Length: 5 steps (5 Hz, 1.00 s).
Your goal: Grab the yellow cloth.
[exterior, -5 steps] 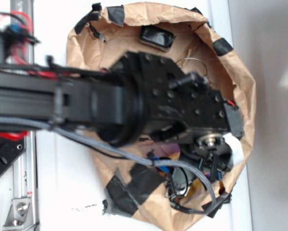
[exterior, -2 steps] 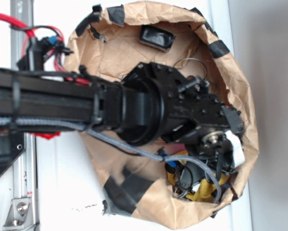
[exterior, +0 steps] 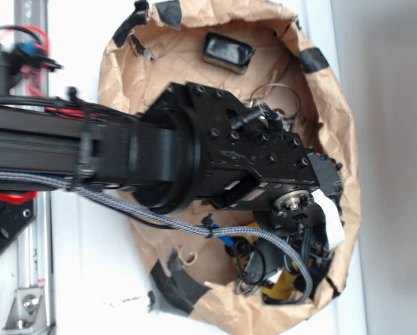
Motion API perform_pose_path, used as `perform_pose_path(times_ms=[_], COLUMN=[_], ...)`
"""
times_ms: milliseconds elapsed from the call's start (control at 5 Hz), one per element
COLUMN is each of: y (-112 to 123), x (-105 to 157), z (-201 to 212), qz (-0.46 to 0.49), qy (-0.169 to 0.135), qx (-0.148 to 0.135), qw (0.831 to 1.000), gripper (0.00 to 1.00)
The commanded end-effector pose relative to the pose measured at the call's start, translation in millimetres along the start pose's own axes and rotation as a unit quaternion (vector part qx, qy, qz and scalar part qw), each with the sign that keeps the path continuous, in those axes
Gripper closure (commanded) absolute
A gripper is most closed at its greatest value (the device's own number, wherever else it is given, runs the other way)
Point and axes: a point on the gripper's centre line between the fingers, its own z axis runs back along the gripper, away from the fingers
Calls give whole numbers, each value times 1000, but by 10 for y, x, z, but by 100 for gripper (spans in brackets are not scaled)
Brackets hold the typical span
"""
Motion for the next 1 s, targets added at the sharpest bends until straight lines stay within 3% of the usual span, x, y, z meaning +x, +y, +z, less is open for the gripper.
perform_pose_path(times_ms=[0,200,400,600,800], y=[25,71,102,-19,-78], x=[146,-179,-469,-513,-366], z=[441,872,1180,1602,1768], qz=[39,161,281,392,501], qy=[-33,27,27,66,55], qx=[33,77,104,154,166], qw=[998,984,954,904,847], gripper=[100,100,100,100,100])
